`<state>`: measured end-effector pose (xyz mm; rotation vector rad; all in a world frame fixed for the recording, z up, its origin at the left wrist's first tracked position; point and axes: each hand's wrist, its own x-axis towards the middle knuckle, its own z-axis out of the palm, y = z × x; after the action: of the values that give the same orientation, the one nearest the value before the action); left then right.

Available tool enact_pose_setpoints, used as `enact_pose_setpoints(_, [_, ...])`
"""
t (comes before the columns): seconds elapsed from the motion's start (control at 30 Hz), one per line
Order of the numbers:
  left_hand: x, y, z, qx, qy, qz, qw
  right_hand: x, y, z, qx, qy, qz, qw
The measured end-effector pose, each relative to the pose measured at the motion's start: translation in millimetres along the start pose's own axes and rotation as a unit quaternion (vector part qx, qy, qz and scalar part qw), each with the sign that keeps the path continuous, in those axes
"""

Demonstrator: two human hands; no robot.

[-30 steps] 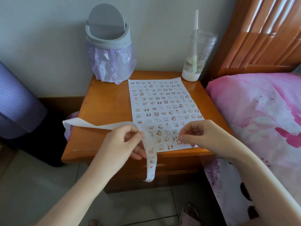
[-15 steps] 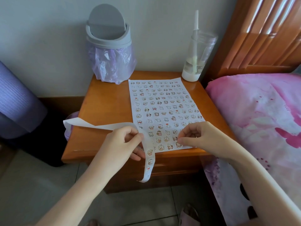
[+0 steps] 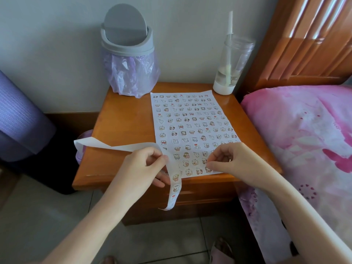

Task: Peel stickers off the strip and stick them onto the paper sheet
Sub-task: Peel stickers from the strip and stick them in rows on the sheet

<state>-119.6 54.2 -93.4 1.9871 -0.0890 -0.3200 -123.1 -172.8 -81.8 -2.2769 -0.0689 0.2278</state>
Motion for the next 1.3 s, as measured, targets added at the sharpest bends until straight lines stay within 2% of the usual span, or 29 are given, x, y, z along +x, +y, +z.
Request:
enact_pose_setpoints(0.73, [-1.0,1.3,-0.7,0.002,0.002,-0.007,1.0,4.3,5.3,4.0,-0.013,0.004,0.011,1.0])
enact_pose_setpoints(1.13, [0.1,2.5,-1.5,0.001,-0.005,-0.014,1.0,3.3,8.5,-3.3,0.001,-0.043,0.014,0.999])
enact_pose_setpoints(1.3, [-0.8,3.6,-1.9,-0.016,-0.011,-0.013,1.0,0.8,3.8,-4.7,0.015,-0.016,-0.002,1.0])
